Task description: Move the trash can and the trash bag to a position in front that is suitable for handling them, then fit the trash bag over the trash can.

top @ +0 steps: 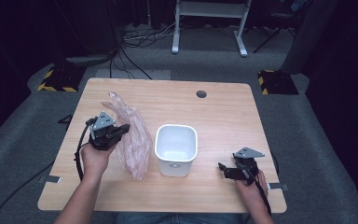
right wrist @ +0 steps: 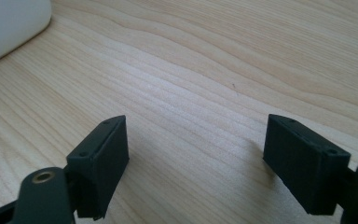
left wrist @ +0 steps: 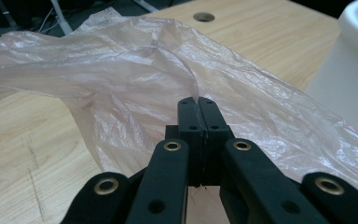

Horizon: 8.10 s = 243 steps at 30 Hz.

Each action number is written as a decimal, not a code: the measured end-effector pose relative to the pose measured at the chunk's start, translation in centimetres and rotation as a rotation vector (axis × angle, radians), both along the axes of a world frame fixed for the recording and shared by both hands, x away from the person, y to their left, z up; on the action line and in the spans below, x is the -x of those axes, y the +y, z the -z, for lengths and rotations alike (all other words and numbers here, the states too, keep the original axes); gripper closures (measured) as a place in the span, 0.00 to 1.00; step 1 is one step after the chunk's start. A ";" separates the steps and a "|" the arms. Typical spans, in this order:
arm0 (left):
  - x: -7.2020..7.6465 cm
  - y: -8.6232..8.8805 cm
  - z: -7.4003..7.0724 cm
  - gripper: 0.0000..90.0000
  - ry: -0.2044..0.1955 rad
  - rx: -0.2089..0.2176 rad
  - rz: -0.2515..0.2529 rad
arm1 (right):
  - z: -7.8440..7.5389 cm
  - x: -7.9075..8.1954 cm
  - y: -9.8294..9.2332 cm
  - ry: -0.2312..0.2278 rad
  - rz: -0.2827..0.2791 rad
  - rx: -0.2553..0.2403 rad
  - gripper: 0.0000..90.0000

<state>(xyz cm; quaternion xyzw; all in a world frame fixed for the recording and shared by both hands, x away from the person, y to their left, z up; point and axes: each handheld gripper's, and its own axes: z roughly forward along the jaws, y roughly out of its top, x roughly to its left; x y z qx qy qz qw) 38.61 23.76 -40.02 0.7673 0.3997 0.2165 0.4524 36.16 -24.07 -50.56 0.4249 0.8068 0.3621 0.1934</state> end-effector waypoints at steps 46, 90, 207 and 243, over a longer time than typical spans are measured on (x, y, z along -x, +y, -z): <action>-3.7 -0.4 -8.0 1.00 -0.097 0.112 0.378 | 0.0 0.1 0.0 -0.001 0.001 0.001 0.25; -6.7 -9.7 -10.2 1.00 -0.160 0.124 0.455 | -11.6 2.9 4.2 -0.080 -0.322 -0.072 0.73; -1.8 -5.0 -3.5 1.00 -0.046 0.208 0.542 | -16.3 -2.8 10.8 -0.096 -0.651 -0.292 0.60; 0.2 -7.3 -5.0 1.00 -0.122 0.197 0.660 | -17.4 -2.5 10.7 -0.126 -0.637 -0.298 0.61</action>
